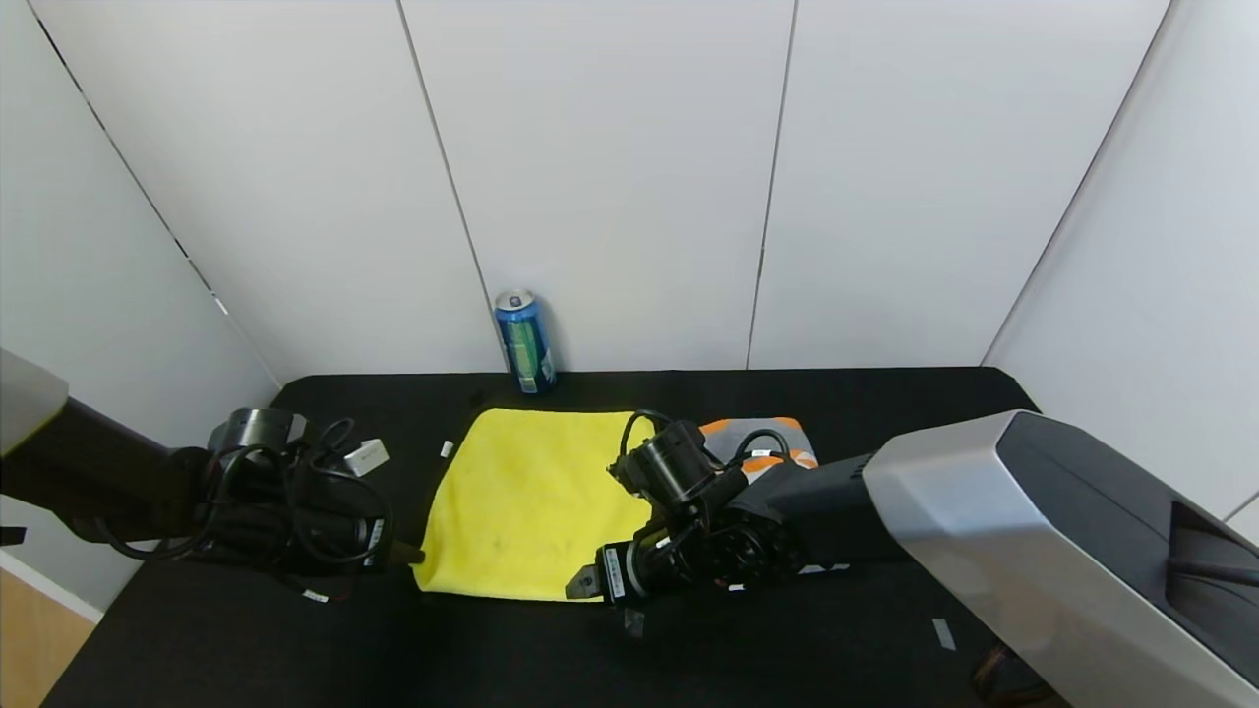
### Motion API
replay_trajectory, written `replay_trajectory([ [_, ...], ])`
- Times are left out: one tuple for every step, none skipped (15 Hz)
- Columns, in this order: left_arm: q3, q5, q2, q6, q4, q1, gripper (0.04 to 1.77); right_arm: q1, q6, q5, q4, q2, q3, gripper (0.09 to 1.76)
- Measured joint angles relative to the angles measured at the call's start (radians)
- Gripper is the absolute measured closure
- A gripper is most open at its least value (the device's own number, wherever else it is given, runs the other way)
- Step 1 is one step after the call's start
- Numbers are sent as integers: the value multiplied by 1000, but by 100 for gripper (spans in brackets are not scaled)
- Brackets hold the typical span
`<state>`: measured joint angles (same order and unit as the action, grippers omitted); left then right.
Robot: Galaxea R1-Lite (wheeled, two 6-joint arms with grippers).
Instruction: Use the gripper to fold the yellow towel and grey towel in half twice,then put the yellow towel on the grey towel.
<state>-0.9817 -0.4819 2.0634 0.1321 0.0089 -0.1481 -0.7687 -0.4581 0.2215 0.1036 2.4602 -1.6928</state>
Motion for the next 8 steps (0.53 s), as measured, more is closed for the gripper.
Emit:
replay_trajectory([
  [0, 0, 0, 0, 0, -1, 171, 1, 0, 0, 0, 2, 0, 41],
  [0, 0, 0, 0, 0, -1, 171, 1, 0, 0, 1, 3, 1, 57],
  [0, 0, 0, 0, 0, 0, 171, 1, 0, 0, 5, 4, 1, 71],
  [1, 0, 0, 0, 0, 0, 171, 1, -1, -1, 7, 5, 2, 83],
  [1, 0, -1, 0, 0, 0, 171, 3, -1, -1, 7, 5, 2, 95],
  [1, 0, -1, 0, 0, 0, 171, 3, -1, -1, 9, 6, 2, 104],
  [1, 0, -1, 0, 0, 0, 171, 3, 0, 0, 9, 6, 2, 118],
  [2, 0, -1, 0, 0, 0, 171, 3, -1, 0, 9, 6, 2, 176],
])
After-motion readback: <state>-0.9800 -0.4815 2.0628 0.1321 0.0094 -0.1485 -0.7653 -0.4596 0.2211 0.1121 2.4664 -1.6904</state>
